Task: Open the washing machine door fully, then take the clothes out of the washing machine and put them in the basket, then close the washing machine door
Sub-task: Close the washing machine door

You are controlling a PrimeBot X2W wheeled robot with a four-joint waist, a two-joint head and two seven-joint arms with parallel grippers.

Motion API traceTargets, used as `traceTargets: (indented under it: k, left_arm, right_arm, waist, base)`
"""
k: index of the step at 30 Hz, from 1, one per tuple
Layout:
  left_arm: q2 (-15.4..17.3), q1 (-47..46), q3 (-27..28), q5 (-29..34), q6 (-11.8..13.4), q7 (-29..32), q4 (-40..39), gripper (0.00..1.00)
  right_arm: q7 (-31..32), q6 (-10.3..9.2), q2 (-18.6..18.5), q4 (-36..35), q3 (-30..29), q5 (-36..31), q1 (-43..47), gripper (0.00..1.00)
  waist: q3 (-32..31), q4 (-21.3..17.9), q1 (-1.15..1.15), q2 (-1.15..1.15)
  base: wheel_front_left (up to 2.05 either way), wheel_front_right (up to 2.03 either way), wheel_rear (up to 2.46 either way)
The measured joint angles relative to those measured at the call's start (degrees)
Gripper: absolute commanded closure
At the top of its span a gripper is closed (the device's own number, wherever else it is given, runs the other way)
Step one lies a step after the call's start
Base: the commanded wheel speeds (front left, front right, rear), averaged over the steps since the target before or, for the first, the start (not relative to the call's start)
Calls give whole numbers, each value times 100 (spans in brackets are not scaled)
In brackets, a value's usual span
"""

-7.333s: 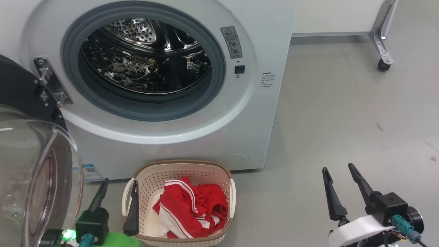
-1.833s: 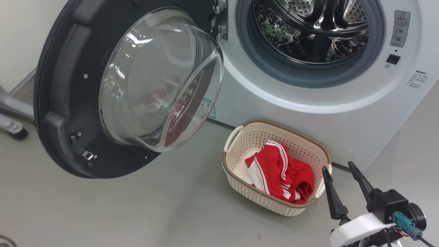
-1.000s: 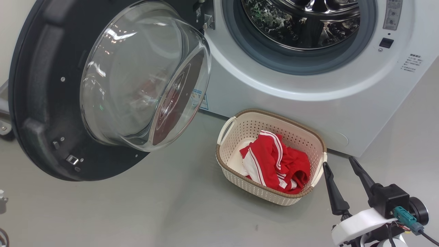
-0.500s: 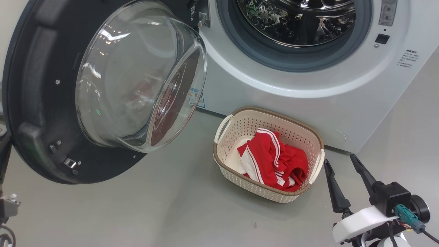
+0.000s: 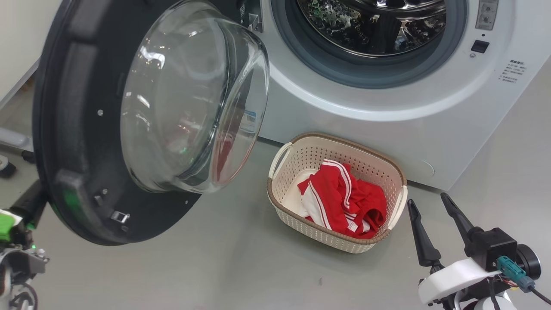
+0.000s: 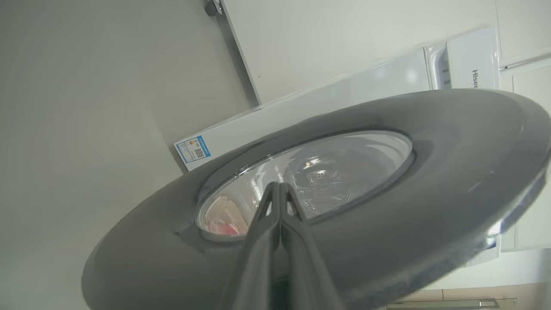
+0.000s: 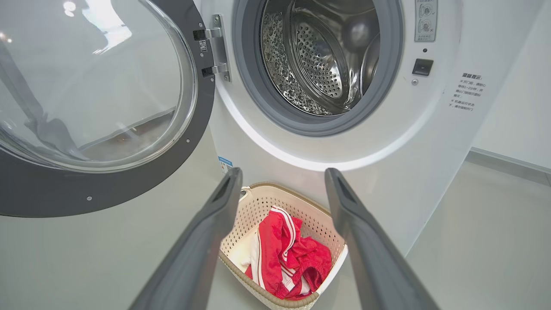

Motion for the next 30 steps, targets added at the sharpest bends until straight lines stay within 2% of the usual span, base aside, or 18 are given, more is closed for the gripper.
traceTargets:
  k: [15,30]
  left_arm:
    - [-287,381,-311,-367,-151,630,-477,100]
    - [-688,657,-789,-503,-194,1150,-1061,100]
  right_arm:
    - [-2,0,3,-12,8,1,-19,0]
    - [-10,1,36,-25,64,1,-203,0]
  waist:
    - [33,-74,0,0]
    - [176,-520,0,0]
  base:
    - [0,0,0]
    - [0,0,0]
